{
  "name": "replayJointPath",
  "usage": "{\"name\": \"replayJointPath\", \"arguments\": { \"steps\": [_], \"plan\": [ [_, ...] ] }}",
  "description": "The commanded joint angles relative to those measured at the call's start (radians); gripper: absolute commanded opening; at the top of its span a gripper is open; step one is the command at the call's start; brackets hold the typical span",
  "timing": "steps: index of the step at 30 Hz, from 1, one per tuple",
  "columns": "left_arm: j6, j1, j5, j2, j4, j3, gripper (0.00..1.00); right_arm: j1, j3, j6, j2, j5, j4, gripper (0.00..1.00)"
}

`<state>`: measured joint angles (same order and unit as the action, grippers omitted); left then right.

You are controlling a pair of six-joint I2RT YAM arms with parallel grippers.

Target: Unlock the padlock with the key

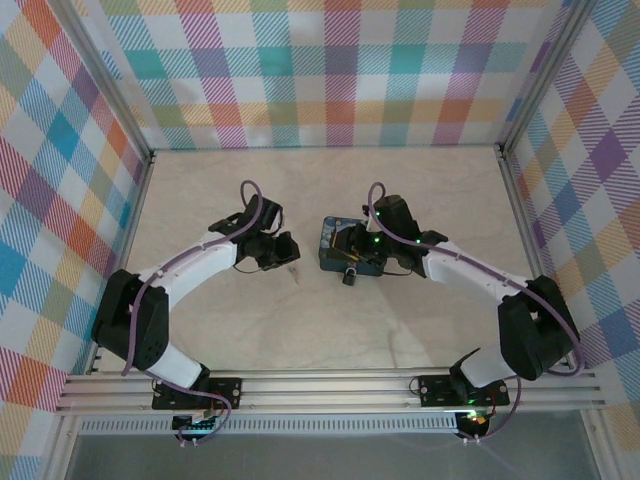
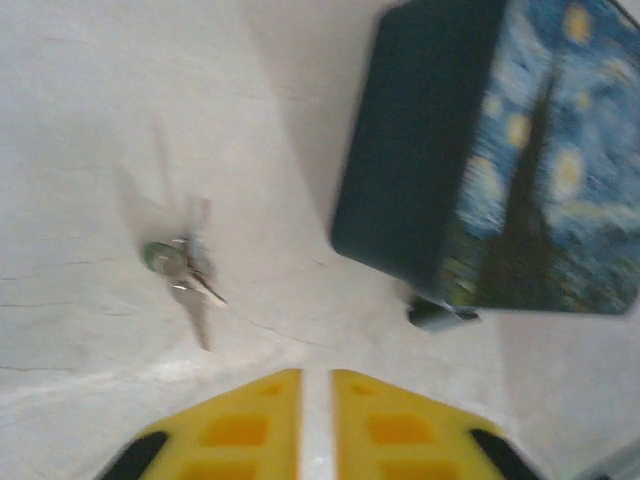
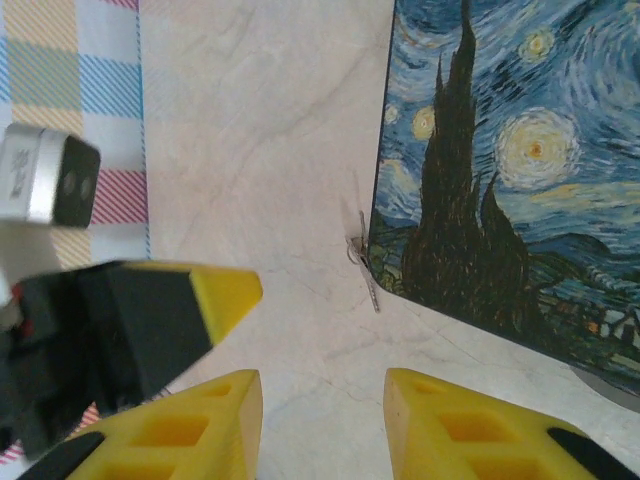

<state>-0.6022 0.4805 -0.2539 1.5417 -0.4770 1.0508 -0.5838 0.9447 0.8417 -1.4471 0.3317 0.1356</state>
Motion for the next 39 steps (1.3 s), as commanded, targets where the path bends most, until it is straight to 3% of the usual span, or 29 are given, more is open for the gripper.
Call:
{"name": "replayJointPath", "arguments": {
  "steps": [1,6,11,25,39],
  "plan": [
    [0.061,-0.007,0.075,0.047,-0.048,-0.006,0.24,-0.005,0.020,-0.110,0.025,0.009,0.112,0.37],
    [0.075,0.022,0.111,0.122,-0.048,0.002,0.42,-0.004,0.021,-0.101,0.031,0.019,0.088,0.37],
    [0.070,0.052,0.132,0.182,-0.016,0.012,0.43,-0.004,0.031,-0.098,0.018,0.036,0.075,0.37],
    [0.225,0.069,0.269,0.273,-0.093,0.176,0.26,-0.004,0.016,-0.069,0.002,0.071,0.027,0.35],
    [0.262,0.081,0.268,0.371,-0.084,0.209,0.21,-0.004,0.010,-0.065,0.018,0.079,0.027,0.35]
  ]
}}
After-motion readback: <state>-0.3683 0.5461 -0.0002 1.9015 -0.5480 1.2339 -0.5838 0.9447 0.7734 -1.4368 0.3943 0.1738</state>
